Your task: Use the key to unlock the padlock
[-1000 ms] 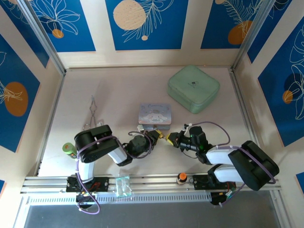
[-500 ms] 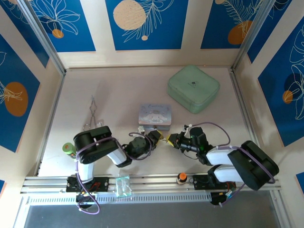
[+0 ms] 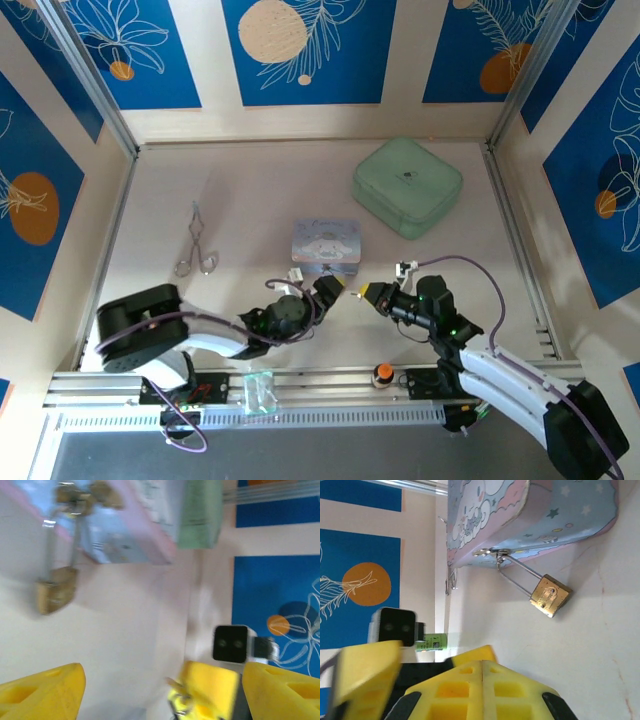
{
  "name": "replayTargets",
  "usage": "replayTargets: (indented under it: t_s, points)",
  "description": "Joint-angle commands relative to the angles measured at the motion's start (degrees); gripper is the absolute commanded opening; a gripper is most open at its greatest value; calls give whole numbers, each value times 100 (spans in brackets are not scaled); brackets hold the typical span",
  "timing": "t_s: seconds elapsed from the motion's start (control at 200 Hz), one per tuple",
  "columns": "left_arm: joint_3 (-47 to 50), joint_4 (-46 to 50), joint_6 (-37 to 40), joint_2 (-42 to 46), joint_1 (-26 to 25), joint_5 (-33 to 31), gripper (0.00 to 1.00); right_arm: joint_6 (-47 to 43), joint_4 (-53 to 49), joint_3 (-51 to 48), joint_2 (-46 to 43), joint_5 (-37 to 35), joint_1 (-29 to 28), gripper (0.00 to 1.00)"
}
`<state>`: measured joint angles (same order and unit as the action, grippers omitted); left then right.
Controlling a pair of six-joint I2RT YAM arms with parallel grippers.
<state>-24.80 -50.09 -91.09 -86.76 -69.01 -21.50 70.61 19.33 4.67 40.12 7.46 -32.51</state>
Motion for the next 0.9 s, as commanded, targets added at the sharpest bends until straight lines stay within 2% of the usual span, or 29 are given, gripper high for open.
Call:
replayTargets:
  t_s: [0.0, 0.06, 0.195, 0.425, 0.505, 0.645, 0.73, 0.82, 0.895]
  points:
    - [-350, 788, 465, 303, -60, -202, 81, -202, -16, 107, -57, -39, -150, 0]
    - [-416, 608, 477, 208, -106, -121, 77, -180, 109, 169, -48, -92, -284, 0]
    - [-447, 63, 358, -147, -273, -131, 58, 86, 493, 176, -11, -291, -556, 0]
    - [-526, 324, 437, -2, -477, -483, 57, 420, 642, 42, -80, -609, -653, 0]
    - [-535, 476, 450, 97, -482, -561, 43, 493, 645, 6, -128, -732, -669, 0]
    - [-470, 454, 382, 110, -481, -614, 29, 446, 628, 69, -109, -712, -717, 0]
    - [-437, 198, 328, -29, -481, -571, 28, 426, 642, 68, -110, -694, -743, 0]
    - [-429, -56, 238, -218, -481, -523, 33, 434, 717, 36, -109, -676, -781, 0]
    - [-405, -276, 244, -303, -488, -544, 30, 454, 739, 17, -109, -676, -822, 0]
